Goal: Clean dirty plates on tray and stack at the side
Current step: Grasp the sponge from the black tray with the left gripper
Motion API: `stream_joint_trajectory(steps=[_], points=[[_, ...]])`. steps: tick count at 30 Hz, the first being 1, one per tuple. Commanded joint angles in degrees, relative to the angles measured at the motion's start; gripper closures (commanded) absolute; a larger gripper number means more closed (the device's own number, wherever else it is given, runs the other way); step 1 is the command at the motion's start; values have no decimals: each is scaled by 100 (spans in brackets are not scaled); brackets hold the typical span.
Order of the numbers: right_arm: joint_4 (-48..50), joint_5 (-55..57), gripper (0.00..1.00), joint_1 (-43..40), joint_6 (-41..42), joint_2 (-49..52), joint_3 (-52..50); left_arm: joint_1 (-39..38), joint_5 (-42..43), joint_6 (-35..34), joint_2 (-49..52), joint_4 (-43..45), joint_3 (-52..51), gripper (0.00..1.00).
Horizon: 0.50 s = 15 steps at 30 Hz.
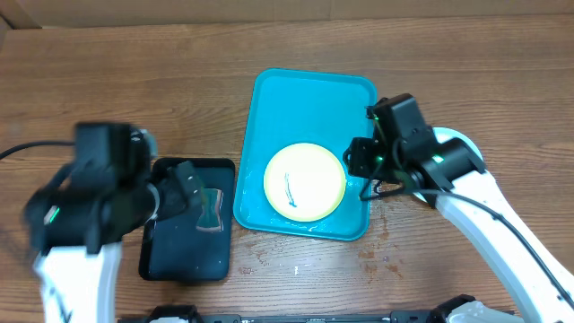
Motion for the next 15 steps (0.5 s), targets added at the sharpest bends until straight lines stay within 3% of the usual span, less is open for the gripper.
stream_joint_trajectory(steps=[1, 3, 4, 8, 10, 11, 13, 15], points=[[-138, -31, 61, 15, -125, -136, 90, 20, 125, 42, 463, 258, -859, 9], [-267, -31, 60, 15, -125, -133, 90, 2, 214, 46, 796, 437, -1215, 31], [-343, -28, 60, 15, -125, -129, 90, -31, 214, 46, 1045, 599, -1419, 36], [-439, -31, 60, 15, -125, -129, 90, -190, -24, 98, 1976, 1478, -1882, 40], [-439, -31, 60, 15, -125, -129, 90, -289, -243, 109, 2433, 1930, -1971, 34], [-439, -31, 60, 15, -125, -129, 90, -323, -264, 109, 2638, 2085, -1974, 35], [-439, -31, 59, 15, -125, -129, 90, -341, -138, 111, 3082, 2369, -1971, 55], [-450, -31, 59, 15, -125, -129, 90, -343, -9, 149, 3429, 2531, -1971, 83]])
